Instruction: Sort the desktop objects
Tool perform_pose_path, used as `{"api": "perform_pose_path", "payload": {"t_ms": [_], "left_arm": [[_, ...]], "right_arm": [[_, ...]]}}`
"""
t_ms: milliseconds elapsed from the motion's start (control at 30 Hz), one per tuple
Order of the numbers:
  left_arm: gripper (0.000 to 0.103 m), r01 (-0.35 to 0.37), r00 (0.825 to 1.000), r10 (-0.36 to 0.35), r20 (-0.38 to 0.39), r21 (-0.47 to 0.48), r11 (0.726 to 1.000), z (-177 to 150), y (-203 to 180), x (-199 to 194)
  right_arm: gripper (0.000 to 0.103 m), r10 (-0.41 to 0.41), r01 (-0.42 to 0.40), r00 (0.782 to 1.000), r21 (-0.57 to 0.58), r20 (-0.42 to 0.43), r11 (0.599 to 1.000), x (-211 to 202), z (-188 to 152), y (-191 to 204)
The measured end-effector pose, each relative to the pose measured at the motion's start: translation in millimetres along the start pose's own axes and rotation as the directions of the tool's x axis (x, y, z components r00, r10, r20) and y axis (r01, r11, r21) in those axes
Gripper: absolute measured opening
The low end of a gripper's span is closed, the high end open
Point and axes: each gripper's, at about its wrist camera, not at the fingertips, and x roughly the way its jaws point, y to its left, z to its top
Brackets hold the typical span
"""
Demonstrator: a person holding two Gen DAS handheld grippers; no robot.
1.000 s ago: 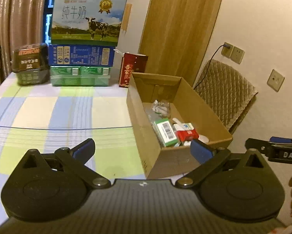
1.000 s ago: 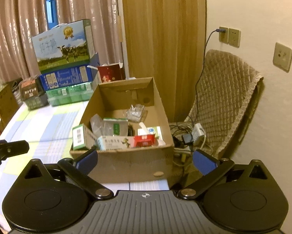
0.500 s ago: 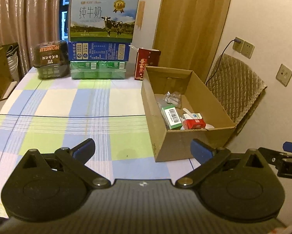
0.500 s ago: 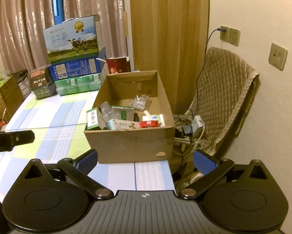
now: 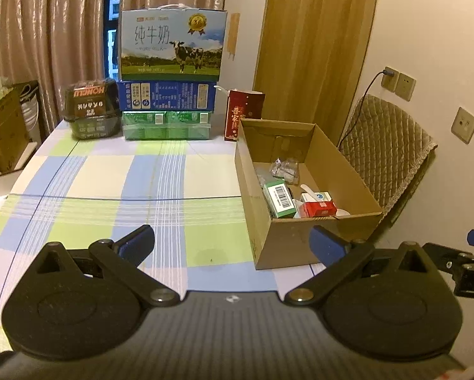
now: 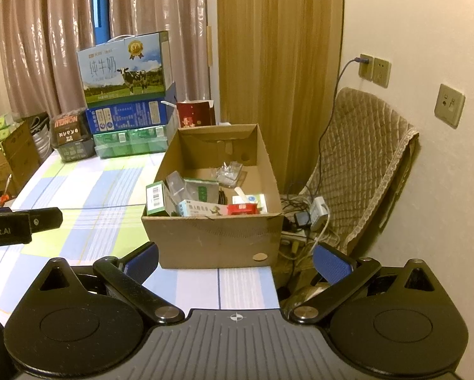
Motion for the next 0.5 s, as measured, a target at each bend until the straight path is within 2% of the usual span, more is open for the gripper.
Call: {"api": "perform_pose_path", "payload": {"t_ms": [200,500], "left_arm": [[0.102,-0.001,1.000,0.001,-0.009,0.013,1.000,-2,-5,3],[0.102,0.040,0.999,-0.040,-0.029,0.013,0.999,-7,-12,8]], "right_arm": [[0.101,0.004,-0.004,1.000,0.000,-0.006,1.000,2,-1,1],[0.101,-0.009,0.009,1.000,-0.003,-0.003,1.000,3,-3,0]]}}
